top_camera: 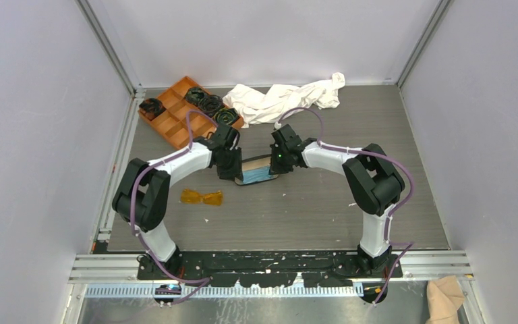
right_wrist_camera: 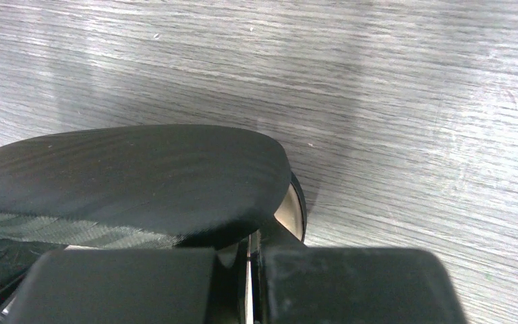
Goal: Organize the sunglasses
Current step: Place the glasses cleaning cloth in the sunglasses case.
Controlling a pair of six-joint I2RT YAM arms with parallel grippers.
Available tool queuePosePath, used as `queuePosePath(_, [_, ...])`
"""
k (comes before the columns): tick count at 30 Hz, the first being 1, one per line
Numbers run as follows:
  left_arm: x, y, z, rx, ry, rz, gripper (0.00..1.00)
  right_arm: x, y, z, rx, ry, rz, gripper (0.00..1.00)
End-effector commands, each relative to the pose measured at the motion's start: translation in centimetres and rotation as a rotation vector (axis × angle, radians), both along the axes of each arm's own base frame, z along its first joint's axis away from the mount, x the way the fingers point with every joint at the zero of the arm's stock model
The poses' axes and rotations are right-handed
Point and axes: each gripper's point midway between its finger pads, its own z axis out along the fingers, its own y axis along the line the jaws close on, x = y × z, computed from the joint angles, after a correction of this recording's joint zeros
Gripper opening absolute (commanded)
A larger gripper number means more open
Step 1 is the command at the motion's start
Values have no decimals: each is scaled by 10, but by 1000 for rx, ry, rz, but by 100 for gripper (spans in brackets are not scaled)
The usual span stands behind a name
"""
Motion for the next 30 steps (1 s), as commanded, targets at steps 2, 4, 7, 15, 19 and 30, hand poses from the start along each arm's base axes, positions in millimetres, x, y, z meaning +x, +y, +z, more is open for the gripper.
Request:
queuePosePath(2, [-4,12,4,48,-7,18,43,-6,-29,-10,-126,4,-26,0])
queuePosePath(4, [-6,12,1,50,3,16,48,-6,-28,-9,-124,4,-27,0])
queuePosePath(7, [-7,9,-2,33,12,17,50,-7,-28,-9,-124,4,-27,0])
queuePosePath(15, [-7,-10,-5,-87,5,17,44,-7,-27,-4,-122,-6,-24,0])
queuePosePath(19, [-7,-11,-11,-81,22,20,38,-6,-27,2,-117,-10,-29,0])
queuePosePath(30, [-7,-8,-15,-53,34,13,18,-4,-29,14,-117,-25,-62,27])
